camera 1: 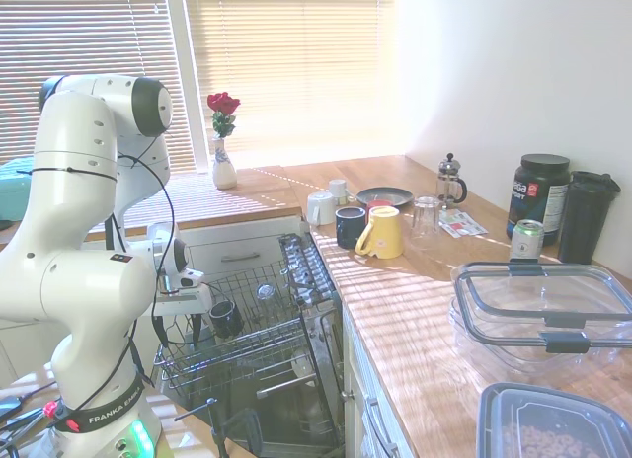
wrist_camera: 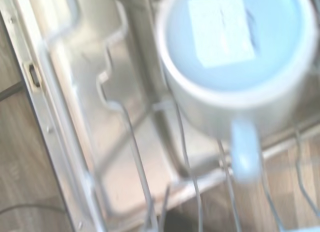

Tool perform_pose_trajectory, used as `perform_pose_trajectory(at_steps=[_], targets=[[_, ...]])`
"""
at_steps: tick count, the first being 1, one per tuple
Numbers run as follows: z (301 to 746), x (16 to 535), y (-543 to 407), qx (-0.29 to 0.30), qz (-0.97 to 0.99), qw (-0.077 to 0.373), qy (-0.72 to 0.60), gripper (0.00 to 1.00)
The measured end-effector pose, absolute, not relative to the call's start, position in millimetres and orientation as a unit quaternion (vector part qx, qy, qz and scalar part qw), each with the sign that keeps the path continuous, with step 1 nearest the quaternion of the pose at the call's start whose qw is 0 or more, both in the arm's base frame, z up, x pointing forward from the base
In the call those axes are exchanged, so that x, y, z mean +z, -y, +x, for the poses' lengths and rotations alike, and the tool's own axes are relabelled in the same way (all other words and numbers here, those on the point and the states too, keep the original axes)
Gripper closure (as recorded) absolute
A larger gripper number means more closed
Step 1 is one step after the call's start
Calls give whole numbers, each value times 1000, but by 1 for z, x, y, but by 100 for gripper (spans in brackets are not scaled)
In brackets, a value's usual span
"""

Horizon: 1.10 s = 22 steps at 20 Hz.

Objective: Unload the mug from the dish rack

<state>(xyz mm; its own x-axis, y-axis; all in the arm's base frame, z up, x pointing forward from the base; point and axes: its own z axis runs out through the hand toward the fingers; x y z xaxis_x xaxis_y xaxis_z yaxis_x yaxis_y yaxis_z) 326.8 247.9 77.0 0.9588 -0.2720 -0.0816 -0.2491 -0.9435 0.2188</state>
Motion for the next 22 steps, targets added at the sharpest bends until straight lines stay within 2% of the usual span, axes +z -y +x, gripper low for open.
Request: perform_pose_trajectory(at_steps=[7, 19, 20, 22], targets=[[354, 47, -242, -55, 984, 137, 102, 0], [381, 38, -235, -86, 981, 163, 69, 0], [383, 36, -236, -87, 981, 162, 66, 100], [385, 32, -239, -91, 981, 158, 64, 100]])
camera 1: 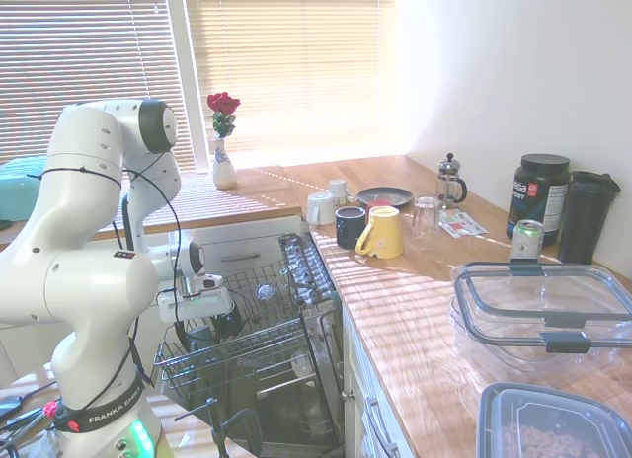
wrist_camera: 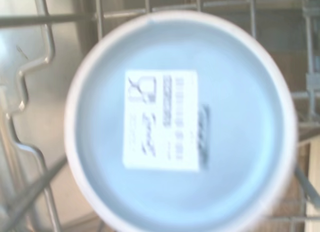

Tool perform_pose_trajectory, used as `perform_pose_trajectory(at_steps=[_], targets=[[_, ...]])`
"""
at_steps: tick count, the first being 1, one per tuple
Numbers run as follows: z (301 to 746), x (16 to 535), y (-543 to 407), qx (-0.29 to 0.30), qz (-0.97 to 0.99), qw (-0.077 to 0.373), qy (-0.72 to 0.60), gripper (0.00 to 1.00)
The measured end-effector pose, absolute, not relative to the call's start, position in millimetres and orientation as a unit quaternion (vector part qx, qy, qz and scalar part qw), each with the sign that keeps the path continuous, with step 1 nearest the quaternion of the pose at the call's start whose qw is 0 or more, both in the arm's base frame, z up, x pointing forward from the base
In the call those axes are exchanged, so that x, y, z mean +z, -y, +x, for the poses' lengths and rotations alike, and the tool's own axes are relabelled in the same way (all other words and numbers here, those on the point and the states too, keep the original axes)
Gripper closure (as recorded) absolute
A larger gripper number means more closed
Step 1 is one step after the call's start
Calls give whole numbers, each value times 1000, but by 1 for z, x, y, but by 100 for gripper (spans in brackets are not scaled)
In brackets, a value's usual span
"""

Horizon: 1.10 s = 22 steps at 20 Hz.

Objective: Unload the mug from the dish rack

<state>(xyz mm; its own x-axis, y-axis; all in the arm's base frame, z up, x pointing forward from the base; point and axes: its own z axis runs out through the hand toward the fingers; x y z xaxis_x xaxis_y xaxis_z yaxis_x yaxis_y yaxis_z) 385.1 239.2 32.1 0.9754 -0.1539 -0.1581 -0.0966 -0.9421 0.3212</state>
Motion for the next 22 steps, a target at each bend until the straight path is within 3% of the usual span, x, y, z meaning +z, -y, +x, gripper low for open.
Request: perform_pose_trajectory(at_steps=[22], targets=[[391, 8, -243, -88, 984, 149, 46, 100]])
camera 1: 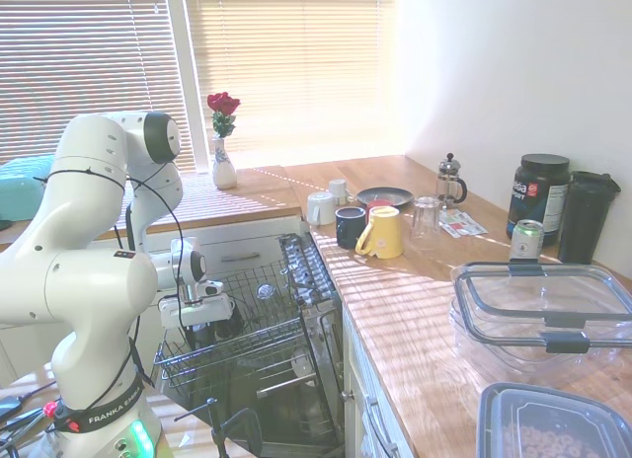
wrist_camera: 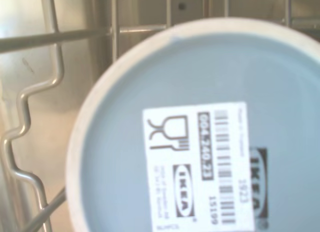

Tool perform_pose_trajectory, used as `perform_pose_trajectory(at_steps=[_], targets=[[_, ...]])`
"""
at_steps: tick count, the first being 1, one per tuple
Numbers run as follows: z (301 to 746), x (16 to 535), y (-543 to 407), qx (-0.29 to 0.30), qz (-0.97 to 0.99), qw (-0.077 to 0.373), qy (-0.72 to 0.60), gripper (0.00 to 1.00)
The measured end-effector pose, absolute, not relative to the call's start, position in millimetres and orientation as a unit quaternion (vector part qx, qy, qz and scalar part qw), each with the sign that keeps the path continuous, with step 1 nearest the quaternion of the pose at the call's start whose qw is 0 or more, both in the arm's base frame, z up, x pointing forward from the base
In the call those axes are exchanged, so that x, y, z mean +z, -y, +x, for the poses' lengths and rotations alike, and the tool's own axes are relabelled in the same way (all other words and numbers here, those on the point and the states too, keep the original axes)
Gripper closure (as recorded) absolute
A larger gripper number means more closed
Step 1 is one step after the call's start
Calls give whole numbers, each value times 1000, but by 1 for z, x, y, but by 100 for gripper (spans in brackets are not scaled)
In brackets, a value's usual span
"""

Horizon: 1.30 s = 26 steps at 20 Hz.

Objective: Unload the mug from the dish rack

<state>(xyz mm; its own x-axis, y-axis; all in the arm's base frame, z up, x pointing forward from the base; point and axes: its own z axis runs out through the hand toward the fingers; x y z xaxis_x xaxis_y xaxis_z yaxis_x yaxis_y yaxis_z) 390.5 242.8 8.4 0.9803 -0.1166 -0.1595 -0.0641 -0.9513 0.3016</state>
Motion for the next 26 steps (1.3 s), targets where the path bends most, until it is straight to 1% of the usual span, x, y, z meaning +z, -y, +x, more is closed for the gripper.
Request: perform_pose_trajectory(at_steps=[10, 14, 17, 21, 26], targets=[[393, 9, -240, -85, 985, 147, 41, 100], [398, 19, -244, -78, 986, 141, 41, 100], [399, 41, -248, -70, 988, 133, 41, 100], [399, 84, -251, -54, 990, 124, 40, 100], [425, 154, -246, -16, 992, 110, 53, 100]])
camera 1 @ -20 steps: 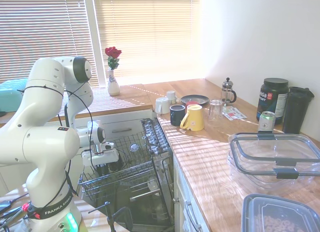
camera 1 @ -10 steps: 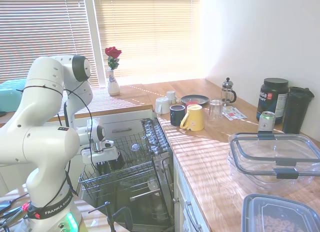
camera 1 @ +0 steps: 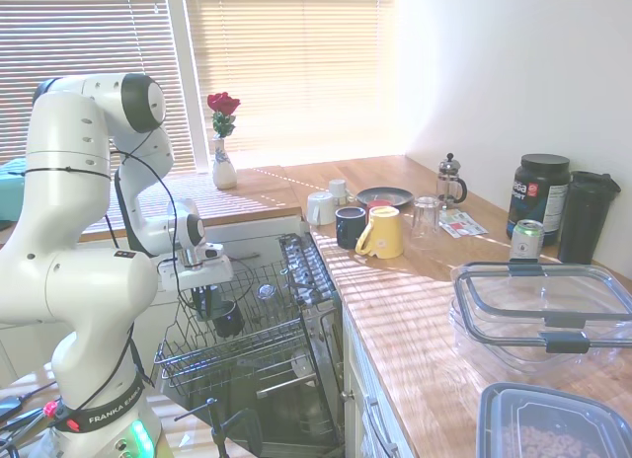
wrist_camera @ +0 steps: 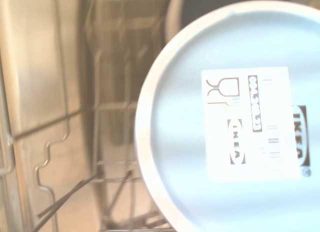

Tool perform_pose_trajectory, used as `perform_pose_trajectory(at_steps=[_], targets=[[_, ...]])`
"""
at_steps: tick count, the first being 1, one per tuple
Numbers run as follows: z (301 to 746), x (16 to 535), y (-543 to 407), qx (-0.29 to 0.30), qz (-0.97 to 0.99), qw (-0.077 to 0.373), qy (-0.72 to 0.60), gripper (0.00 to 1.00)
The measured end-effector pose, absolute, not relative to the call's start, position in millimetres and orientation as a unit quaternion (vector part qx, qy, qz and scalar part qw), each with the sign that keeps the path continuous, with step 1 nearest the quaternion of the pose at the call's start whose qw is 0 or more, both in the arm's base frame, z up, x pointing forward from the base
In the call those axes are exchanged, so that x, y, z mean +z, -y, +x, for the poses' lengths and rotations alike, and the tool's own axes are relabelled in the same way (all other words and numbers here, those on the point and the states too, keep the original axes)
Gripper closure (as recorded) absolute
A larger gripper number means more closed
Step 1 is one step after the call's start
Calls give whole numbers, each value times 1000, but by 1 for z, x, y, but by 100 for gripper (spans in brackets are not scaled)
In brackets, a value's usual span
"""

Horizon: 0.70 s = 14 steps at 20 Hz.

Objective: Unload the mug from the dish rack

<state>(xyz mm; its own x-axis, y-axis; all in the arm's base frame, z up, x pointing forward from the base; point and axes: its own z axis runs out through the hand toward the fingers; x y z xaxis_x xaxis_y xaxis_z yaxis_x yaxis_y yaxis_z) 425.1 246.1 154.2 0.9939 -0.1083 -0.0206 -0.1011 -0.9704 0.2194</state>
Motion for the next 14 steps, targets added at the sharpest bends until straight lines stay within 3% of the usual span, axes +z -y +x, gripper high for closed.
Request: perform_pose_trajectory(at_steps=[14], targets=[[474, 326, -318, 53, 994, 64, 75, 100]])
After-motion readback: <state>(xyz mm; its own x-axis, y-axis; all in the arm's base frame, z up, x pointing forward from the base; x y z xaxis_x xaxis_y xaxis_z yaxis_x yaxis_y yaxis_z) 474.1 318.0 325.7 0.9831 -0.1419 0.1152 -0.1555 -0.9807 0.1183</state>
